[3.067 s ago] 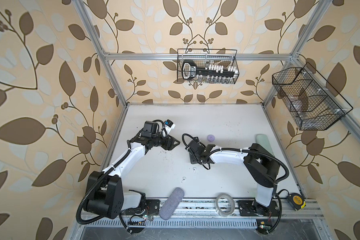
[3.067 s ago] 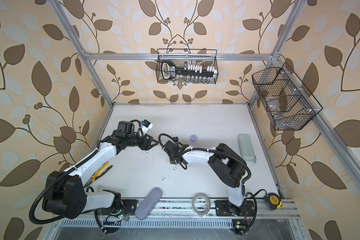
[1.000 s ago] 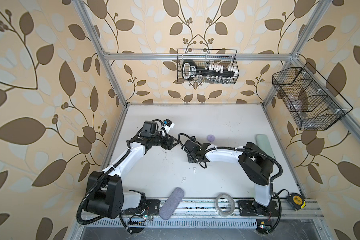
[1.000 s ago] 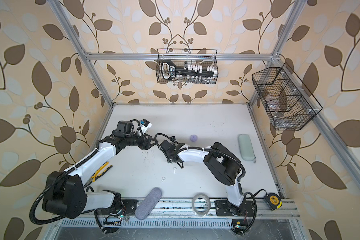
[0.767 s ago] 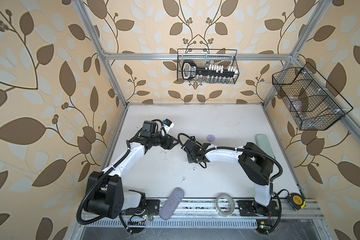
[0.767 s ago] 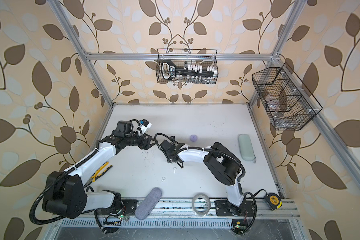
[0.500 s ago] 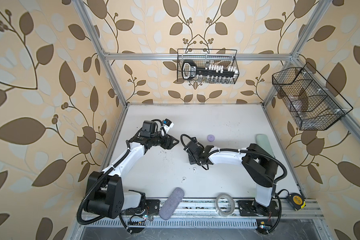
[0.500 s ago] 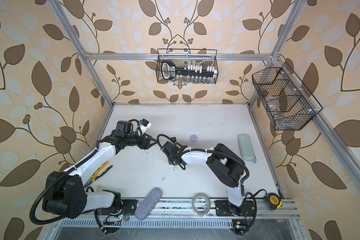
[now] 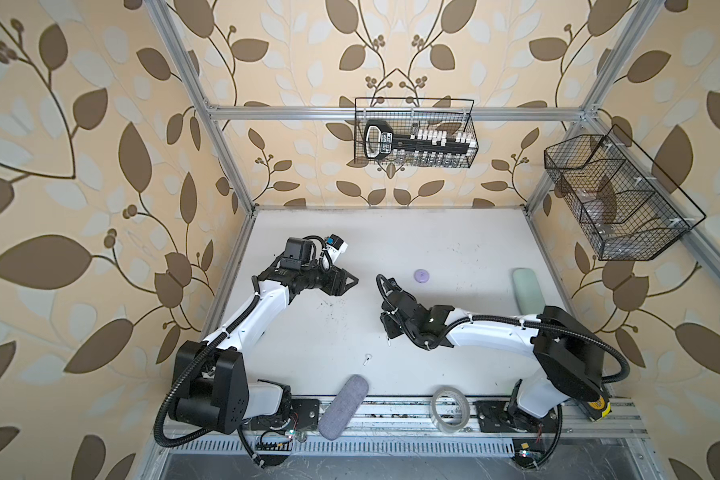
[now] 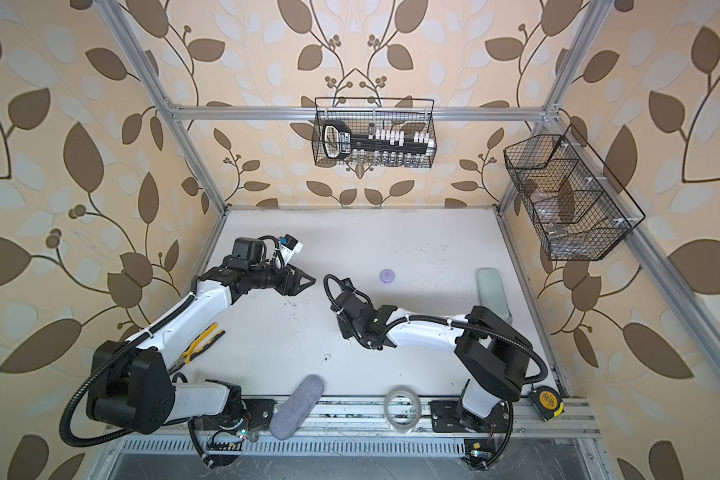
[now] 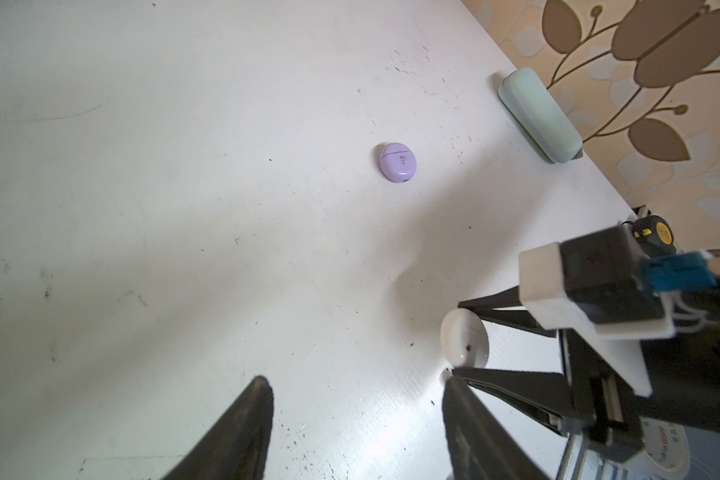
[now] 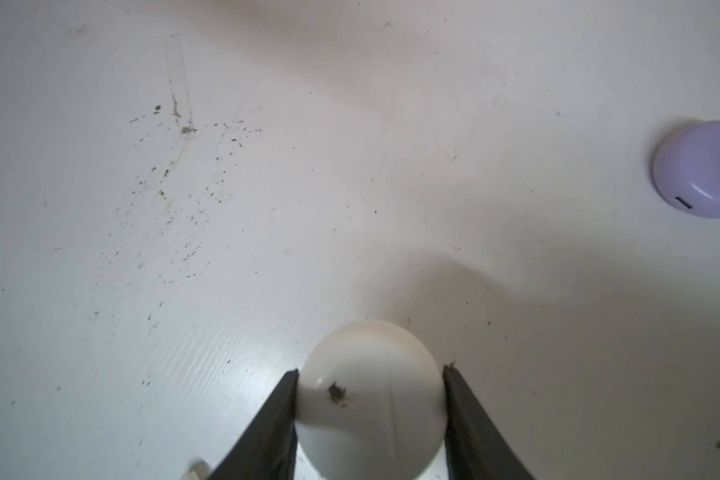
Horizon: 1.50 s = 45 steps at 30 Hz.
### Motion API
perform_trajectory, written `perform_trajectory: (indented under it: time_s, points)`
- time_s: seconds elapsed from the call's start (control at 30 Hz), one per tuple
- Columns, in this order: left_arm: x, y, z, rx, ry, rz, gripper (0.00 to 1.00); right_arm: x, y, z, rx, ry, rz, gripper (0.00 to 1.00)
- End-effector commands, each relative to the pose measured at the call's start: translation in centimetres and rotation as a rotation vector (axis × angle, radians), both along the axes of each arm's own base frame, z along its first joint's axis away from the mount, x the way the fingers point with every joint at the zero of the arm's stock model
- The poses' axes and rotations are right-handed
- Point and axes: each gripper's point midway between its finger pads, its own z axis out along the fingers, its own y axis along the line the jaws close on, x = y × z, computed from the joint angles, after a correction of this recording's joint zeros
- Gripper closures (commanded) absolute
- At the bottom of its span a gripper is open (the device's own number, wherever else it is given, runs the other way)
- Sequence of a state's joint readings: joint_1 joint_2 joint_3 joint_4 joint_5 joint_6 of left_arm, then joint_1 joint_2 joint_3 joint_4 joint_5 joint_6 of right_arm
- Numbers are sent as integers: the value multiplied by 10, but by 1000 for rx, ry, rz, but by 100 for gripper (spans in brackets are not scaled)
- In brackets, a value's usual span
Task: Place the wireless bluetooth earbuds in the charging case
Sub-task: 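Lift the white case with the right gripper while the left gripper moves toward it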
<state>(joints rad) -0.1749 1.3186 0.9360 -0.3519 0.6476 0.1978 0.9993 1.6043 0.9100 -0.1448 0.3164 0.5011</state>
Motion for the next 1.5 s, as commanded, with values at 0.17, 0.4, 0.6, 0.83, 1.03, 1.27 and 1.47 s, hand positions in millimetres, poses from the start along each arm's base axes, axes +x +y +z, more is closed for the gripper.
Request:
perform_trajectory:
  time_s: [0.17, 0.4, 0.6, 0.83, 1.03, 1.27, 1.47]
  points:
    - [4, -3, 29, -29, 17, -21, 33, -13, 0, 48, 58, -187, 94, 58]
    - [2, -14, 33, -64, 92, -59, 33, -23, -5, 71, 96, -265, 119, 57]
    - [-3, -28, 27, -114, 188, -115, 34, -26, -8, 80, 117, -295, 120, 57]
    - [-20, -52, 24, -179, 301, -185, 34, -26, -6, 86, 152, -304, 124, 58]
    - [-32, -63, 18, -178, 320, -221, 34, -26, -2, 87, 164, -304, 130, 58]
    - [-45, -73, 13, -216, 405, -290, 34, -23, -2, 78, 209, -277, 131, 60]
    - [-57, -81, 7, -244, 486, -356, 36, -19, 0, 77, 223, -268, 140, 60]
